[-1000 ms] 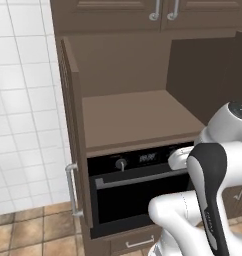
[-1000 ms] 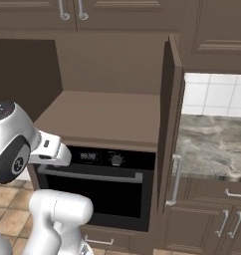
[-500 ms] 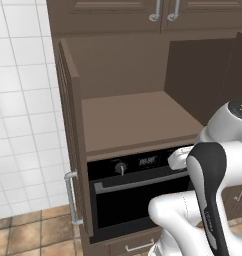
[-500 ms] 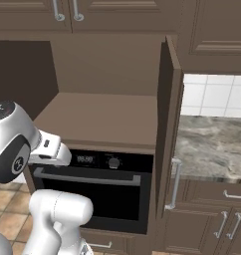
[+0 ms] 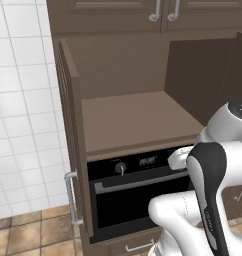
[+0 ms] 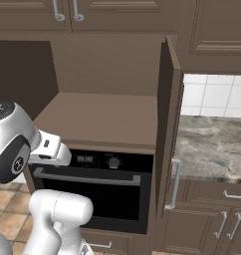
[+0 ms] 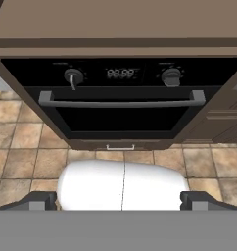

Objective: Open the cabinet. Pick the sponge and place it next to the sink. Then close the cabinet.

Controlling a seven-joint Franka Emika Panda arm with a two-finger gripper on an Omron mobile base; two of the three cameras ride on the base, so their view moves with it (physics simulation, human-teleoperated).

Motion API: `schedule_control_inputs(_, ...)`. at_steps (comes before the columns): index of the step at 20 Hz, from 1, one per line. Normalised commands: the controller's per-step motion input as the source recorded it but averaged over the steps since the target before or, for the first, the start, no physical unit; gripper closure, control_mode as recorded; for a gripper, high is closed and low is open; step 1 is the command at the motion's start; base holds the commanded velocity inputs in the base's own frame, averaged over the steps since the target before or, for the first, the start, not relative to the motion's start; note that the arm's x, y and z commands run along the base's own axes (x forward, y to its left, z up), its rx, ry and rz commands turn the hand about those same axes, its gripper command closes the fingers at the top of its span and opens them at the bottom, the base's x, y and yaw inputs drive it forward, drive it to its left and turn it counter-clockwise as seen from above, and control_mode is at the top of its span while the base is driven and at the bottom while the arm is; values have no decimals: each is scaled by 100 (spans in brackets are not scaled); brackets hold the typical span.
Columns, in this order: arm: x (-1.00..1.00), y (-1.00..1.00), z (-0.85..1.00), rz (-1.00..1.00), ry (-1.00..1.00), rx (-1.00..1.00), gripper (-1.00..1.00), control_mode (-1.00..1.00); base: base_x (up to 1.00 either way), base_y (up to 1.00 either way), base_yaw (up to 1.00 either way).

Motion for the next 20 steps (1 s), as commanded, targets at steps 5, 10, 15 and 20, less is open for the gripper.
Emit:
schedule_control_inputs(5, 0, 0, 0, 0, 0, 0, -100, 100, 0, 0, 0)
schedule_control_inputs(10, 0, 0, 0, 0, 0, 0, -100, 100, 0, 0, 0)
schedule_control_inputs(15, 0, 0, 0, 0, 0, 0, -100, -100, 0, 0, 0)
schedule_control_inputs(20, 0, 0, 0, 0, 0, 0, -100, -100, 0, 0, 0)
